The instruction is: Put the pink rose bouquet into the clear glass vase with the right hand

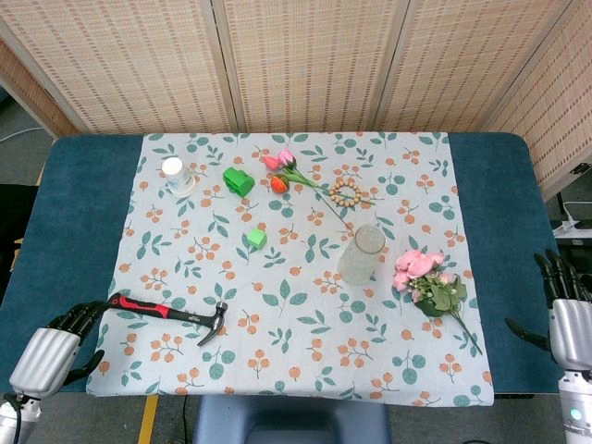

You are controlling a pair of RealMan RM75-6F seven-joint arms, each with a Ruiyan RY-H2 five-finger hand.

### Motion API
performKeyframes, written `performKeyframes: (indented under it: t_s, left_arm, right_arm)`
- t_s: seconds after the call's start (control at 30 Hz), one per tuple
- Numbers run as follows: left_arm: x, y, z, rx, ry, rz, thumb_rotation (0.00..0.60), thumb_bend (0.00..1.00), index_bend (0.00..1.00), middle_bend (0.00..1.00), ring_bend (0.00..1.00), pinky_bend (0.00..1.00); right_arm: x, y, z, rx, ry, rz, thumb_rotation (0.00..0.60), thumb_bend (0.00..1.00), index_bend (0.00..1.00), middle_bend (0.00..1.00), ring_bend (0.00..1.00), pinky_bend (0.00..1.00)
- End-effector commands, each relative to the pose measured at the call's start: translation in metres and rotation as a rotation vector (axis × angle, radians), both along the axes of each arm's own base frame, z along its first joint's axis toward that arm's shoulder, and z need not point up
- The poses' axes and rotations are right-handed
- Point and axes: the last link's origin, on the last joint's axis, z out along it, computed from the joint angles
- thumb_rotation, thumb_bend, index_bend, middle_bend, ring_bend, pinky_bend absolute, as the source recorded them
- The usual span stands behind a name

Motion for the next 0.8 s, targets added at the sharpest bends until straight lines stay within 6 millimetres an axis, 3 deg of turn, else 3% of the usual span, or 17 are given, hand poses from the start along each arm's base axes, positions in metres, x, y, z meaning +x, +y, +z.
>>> performKeyframes:
  t_s: [0.03,0.2,0.27,0.33,0.4,0.47,0.6,0.8]
  left_arm:
    - [0.001,0.000,0.000,-0.001,0.001,-0.003,0.600,0.33,0.11,0.14,0.18,0.41]
    - [0.002,-0.001,0.000,-0.003,-0.008,-0.003,0.600,0.33,0.11,0.14,0.18,0.41]
    - [0.001,0.000,0.000,-0.007,-0.015,0.000,0.600,0.33,0.11,0.14,0.18,0.41]
    - [0.000,0.000,0.000,-0.013,-0.025,0.004,0.600,0.33,0.11,0.14,0.18,0.41]
    - [0.000,-0.001,0.001,-0.017,-0.039,0.010,0.600,0.33,0.11,0.14,0.18,0.41]
    - [0.000,-0.001,0.002,-0.021,-0.053,0.010,0.600,0.33,0.11,0.14,0.18,0.41]
    - [0.002,-0.002,0.001,-0.034,-0.063,0.001,0.600,0.33,0.11,0.14,0.18,0.41]
    - [0.004,-0.004,-0.002,-0.055,-0.069,-0.009,0.600,0.33,0.11,0.14,0.18,0.41]
  right_arm:
    - [0.000,0.012,-0.002,-0.001,-0.009,0.017,0.600,0.01,0.00,0.00,0.00,0.22]
    - [-0.005,0.009,-0.007,0.046,-0.010,-0.030,0.600,0.01,0.00,0.00,0.00,0.23]
    - [-0.006,0.007,-0.011,0.054,0.005,-0.044,0.600,0.01,0.00,0.03,0.03,0.29]
    - [-0.009,0.004,-0.016,0.041,0.025,-0.060,0.600,0.01,0.00,0.22,0.23,0.50]
    - [-0.012,0.003,-0.022,0.052,0.026,-0.084,0.600,0.00,0.00,0.48,0.55,0.78]
    - [-0.015,0.001,-0.031,0.069,0.020,-0.124,0.600,0.00,0.00,0.64,0.74,0.95]
    - [-0.016,-0.006,-0.050,0.115,-0.031,-0.193,0.600,0.00,0.03,0.76,0.87,1.00]
    - [-0.021,-0.023,-0.070,0.161,-0.134,-0.317,0.600,0.00,0.06,0.79,0.90,1.00]
